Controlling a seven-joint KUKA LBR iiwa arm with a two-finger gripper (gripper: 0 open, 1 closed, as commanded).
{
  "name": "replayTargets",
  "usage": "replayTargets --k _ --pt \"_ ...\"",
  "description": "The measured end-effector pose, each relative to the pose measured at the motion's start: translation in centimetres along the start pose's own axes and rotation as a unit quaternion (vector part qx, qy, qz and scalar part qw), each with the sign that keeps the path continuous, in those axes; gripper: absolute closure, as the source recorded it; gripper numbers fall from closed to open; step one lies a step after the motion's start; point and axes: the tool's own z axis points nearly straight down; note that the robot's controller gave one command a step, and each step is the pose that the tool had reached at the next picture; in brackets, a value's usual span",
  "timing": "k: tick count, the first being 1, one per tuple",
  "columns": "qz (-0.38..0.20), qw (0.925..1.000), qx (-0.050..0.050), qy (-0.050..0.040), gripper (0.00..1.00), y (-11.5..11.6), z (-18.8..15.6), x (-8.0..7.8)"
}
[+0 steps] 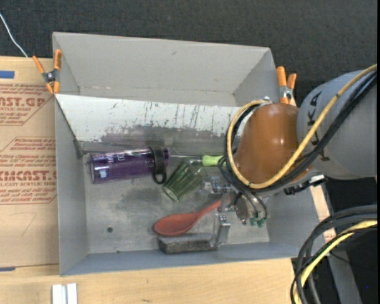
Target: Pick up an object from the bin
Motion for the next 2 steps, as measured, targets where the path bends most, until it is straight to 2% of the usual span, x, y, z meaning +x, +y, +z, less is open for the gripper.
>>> replayTargets --k 1,2 --pt "0.0 1.0 0.0 -0.0039 0.0 0.0 -0.4 -0.2" --pt "0.027 0.9996 0.0 -0.0068 0.0 -3.4 7.0 -3.5"
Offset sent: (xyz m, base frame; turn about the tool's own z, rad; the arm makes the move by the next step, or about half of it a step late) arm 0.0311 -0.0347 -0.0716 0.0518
